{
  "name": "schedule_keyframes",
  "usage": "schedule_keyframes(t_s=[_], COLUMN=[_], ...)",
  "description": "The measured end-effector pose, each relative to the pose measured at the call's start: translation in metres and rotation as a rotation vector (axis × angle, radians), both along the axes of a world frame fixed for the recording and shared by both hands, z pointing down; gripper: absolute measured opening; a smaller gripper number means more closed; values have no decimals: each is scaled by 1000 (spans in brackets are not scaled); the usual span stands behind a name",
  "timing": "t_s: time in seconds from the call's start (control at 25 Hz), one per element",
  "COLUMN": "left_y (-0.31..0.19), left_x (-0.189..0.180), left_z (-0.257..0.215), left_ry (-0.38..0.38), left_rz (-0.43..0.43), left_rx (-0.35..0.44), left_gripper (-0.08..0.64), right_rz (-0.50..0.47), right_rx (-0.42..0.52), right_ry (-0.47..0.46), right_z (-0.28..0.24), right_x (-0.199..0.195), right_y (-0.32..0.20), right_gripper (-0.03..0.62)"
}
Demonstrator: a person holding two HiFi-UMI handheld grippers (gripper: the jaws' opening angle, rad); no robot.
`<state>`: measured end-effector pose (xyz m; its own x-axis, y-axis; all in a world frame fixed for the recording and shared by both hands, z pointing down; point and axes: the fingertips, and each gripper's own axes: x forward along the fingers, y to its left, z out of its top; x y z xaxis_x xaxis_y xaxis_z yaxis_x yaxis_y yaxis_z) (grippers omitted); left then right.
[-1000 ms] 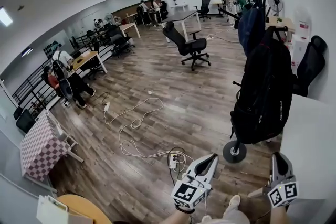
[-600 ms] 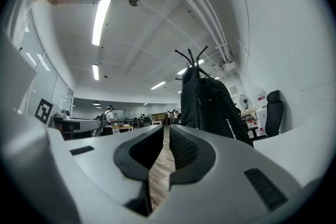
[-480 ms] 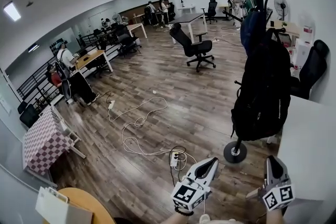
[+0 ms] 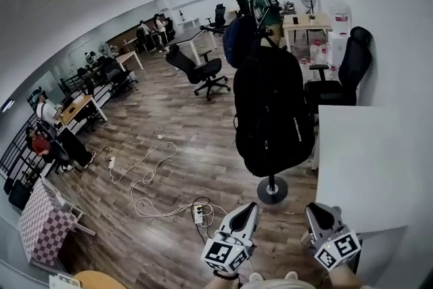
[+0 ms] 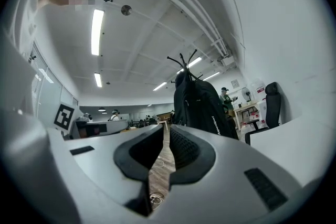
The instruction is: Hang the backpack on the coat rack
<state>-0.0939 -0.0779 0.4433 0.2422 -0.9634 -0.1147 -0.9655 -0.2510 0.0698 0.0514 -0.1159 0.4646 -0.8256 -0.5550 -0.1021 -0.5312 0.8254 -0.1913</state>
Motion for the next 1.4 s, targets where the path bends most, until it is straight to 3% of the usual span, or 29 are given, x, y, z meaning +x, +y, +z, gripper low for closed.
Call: schedule_keyframes(t_s=[0.24, 0.44, 0.8, 1.0, 1.4], left_y=[-4, -2, 17, 28, 41], left_x=[76, 94, 66, 40, 40], left_z=[5, 15, 18, 32, 43], left_ry=[-5, -38, -3, 7, 52], left_rz=[62, 86, 55, 31, 46], left_rx=[-38, -79, -79, -100, -101], left_gripper=[9, 9, 9, 9, 9], right_rz=[-58, -51, -69, -78, -72], right_rx=[-38, -84, -140, -182, -215], right_ry=[33, 26, 94, 75, 90], right_z=[17, 35, 49, 45, 46], right_x=[47, 64, 47, 31, 23], right_y=[12, 10, 35, 43, 53], right_gripper=[45, 44, 37, 25, 17])
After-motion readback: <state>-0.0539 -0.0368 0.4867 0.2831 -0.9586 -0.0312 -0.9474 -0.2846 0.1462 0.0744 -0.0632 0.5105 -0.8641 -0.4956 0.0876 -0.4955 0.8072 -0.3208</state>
